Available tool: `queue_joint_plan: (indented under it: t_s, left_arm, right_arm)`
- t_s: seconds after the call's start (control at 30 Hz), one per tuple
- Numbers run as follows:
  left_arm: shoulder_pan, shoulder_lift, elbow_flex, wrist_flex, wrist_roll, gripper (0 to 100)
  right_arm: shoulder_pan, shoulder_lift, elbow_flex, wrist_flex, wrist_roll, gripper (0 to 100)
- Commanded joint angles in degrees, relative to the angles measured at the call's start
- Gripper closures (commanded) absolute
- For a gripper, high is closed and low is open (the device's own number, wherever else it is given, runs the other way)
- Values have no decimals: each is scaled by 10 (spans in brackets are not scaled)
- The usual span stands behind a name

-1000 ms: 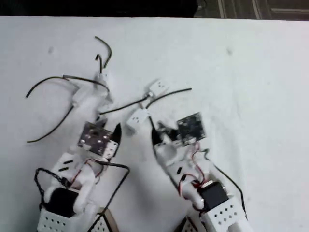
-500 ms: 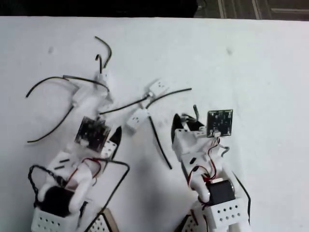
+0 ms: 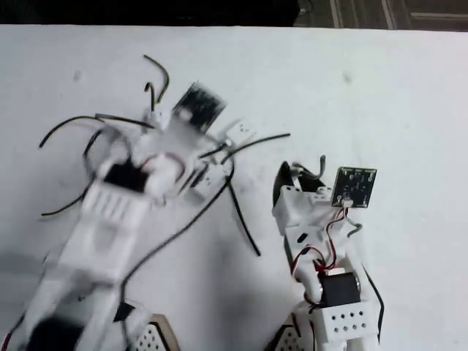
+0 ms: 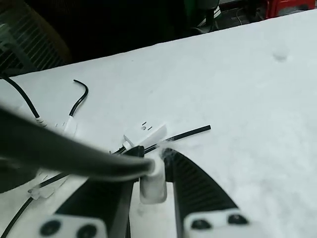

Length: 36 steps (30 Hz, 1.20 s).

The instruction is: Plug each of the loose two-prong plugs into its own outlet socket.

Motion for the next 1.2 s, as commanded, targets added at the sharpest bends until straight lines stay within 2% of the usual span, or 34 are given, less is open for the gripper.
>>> queue_joint_plan:
  t_s: [0.0,0.2,0.5,0.83,0.97,1.13,1.17]
  left_arm:
    - [8,224,-193,20,-27,748]
    - [9,421,-377,23,-29,740]
    - [48,578,-542,19,-28,740]
    - [44,782,-756,25,-27,745]
    - [36,840,-828,76,-33,805]
    - [36,847,-952,199,-33,985]
    - [36,848,-983,233,-32,977]
  right_arm:
    - [7,-1,-5,-13,-5,981]
    - [7,-1,-5,-13,-5,981]
    - [17,-2,-5,-32,-5,981]
    - [22,-2,-5,-32,-5,981]
    - [25,-2,-5,-33,-5,981]
    - [25,-2,-5,-33,-8,981]
    - [25,-2,-5,-33,-9,981]
